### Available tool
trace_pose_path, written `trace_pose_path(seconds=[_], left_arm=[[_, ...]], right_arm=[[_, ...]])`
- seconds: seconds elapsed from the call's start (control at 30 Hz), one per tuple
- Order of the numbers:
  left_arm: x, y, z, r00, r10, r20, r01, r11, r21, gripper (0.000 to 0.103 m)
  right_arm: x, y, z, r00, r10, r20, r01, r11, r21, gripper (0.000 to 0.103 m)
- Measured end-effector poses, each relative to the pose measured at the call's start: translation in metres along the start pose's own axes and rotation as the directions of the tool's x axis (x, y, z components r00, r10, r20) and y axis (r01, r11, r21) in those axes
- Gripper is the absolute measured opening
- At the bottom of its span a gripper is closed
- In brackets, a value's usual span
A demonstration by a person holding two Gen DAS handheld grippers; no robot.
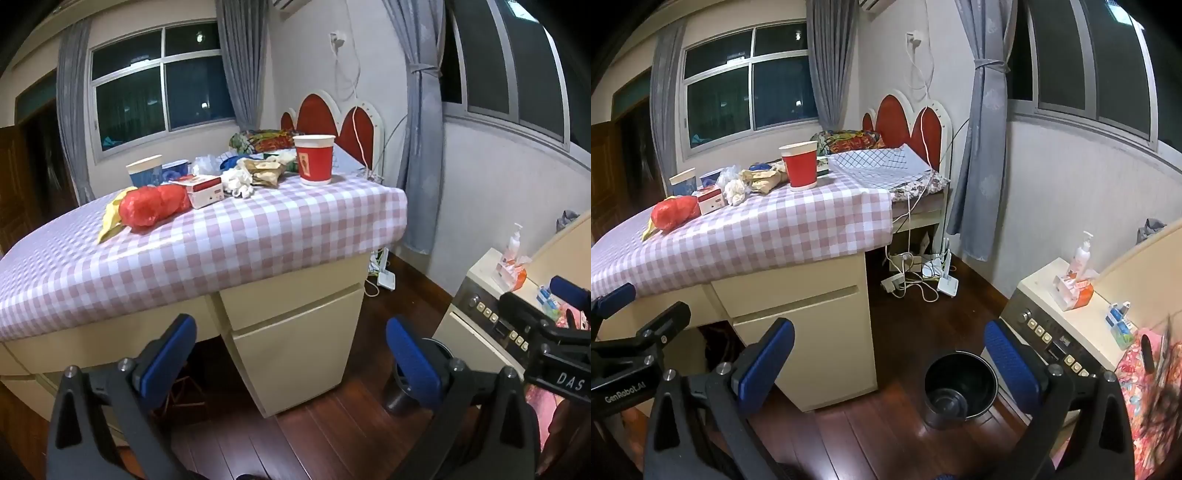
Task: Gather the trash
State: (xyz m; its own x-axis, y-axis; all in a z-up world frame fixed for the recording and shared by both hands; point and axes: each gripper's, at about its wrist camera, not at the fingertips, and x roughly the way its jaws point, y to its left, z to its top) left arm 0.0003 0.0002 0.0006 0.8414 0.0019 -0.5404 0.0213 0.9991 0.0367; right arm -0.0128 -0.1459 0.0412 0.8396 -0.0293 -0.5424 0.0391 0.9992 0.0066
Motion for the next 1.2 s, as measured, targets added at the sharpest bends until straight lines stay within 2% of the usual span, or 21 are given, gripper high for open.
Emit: trace_pose_path(seconds=[1.2], left_arm=[[-0.009, 0.014, -0.001, 1.0, 0.029, 0.012, -0.028, 0.999, -0.028, 0.103]], right_arm=[[-0.002, 0.004, 0.001, 1.0, 0.008, 0.008, -0.008, 1.0, 0.003, 0.103]])
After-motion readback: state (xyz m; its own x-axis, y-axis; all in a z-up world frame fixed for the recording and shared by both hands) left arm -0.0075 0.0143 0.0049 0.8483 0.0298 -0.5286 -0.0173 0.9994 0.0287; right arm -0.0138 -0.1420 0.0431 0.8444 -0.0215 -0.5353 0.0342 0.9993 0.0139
